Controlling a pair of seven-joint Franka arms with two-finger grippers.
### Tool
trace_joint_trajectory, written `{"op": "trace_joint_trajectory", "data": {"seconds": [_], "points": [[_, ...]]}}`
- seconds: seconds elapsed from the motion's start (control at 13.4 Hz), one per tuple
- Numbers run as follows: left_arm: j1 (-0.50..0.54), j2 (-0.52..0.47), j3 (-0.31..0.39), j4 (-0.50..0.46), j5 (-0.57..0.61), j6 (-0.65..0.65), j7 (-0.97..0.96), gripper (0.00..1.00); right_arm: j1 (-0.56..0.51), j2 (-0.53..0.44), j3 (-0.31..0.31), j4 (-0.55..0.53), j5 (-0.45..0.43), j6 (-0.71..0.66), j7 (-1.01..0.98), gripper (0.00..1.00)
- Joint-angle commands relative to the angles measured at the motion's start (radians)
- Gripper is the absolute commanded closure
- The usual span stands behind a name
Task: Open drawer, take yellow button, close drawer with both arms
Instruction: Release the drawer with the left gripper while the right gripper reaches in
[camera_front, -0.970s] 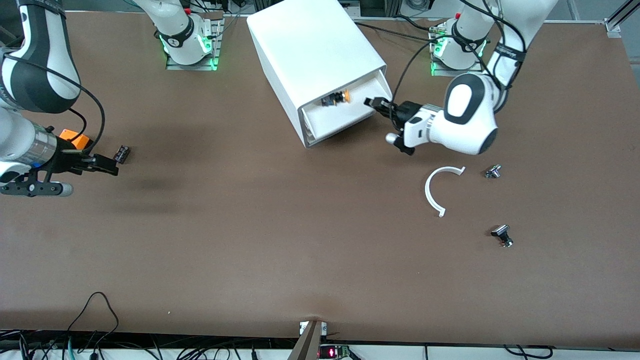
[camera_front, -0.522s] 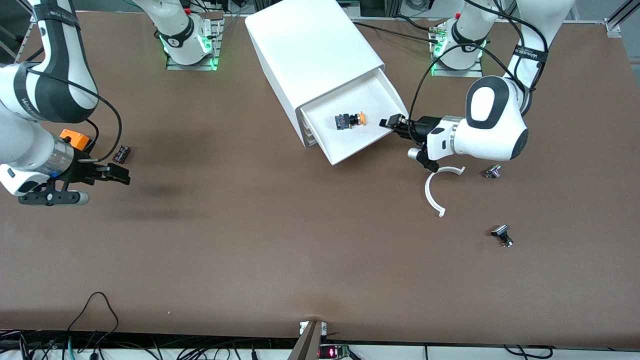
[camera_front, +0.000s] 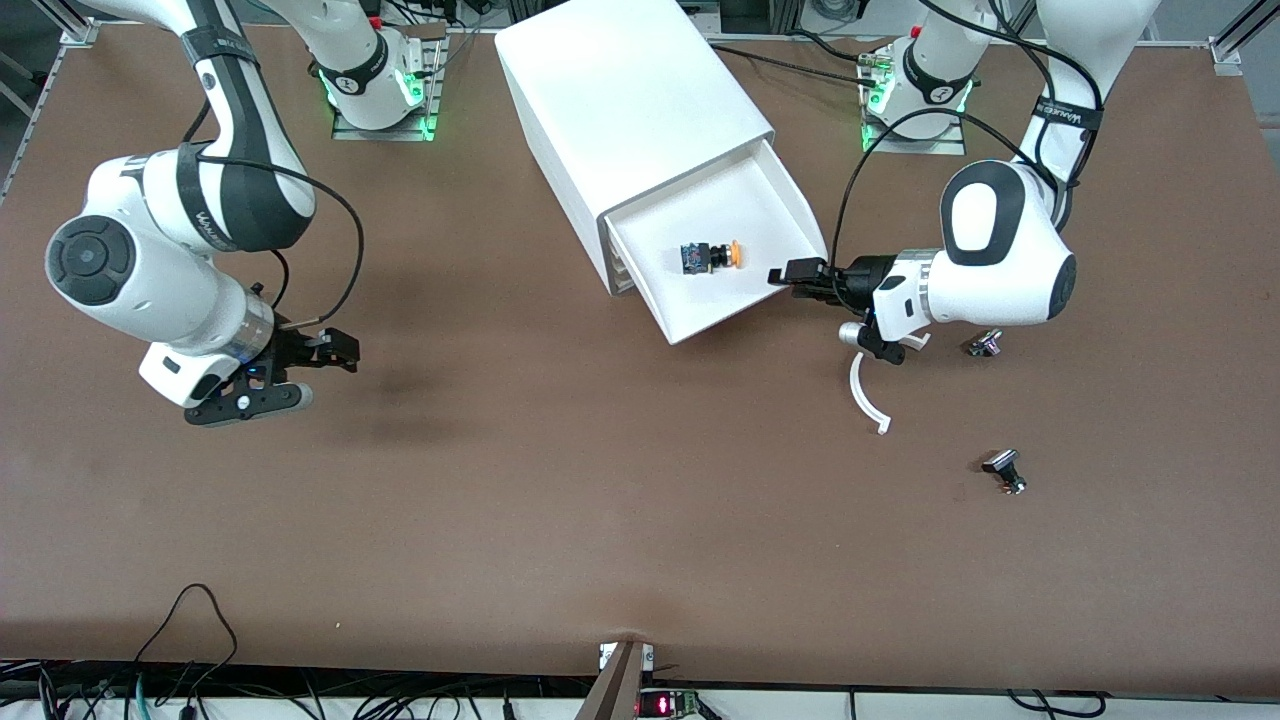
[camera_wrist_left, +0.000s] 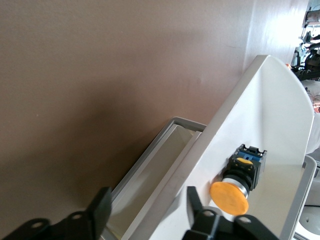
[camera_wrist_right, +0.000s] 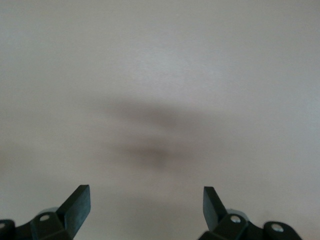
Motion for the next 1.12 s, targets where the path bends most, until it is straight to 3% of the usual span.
{"op": "trace_joint_trajectory", "data": {"seconds": [0.0,0.15,0.37,0.6,0.82,0.9,1.04], "points": [[-0.002,-0.009,-0.001,0.018,0.028,0.076,-0.021,0.00,0.023,0.003,0.039,0.018,-0.011,0.010,-0.018,0.00],[0.003,-0.016,0.005,0.060,0.054,0.082,-0.027,0.00,0.037,0.001,0.041,0.020,-0.023,0.021,-0.091,0.00],[0.029,-0.049,0.061,0.149,0.313,0.082,-0.029,0.00,0.052,0.004,0.050,0.045,-0.002,0.090,-0.377,0.00],[0.061,-0.078,0.089,0.244,0.440,0.075,-0.030,0.00,0.107,0.012,0.091,0.056,0.009,0.122,-0.557,0.00],[0.090,-0.106,0.129,0.330,0.470,-0.005,-0.030,0.00,0.191,0.055,0.104,0.156,0.001,0.144,-0.695,0.00],[0.099,-0.106,0.140,0.379,0.479,-0.060,-0.030,0.00,0.239,0.055,0.104,0.165,-0.024,0.130,-0.696,0.00],[0.099,-0.109,0.146,0.465,0.612,-0.143,-0.032,0.00,0.337,0.093,0.113,0.248,-0.168,0.062,-0.687,0.00]]}}
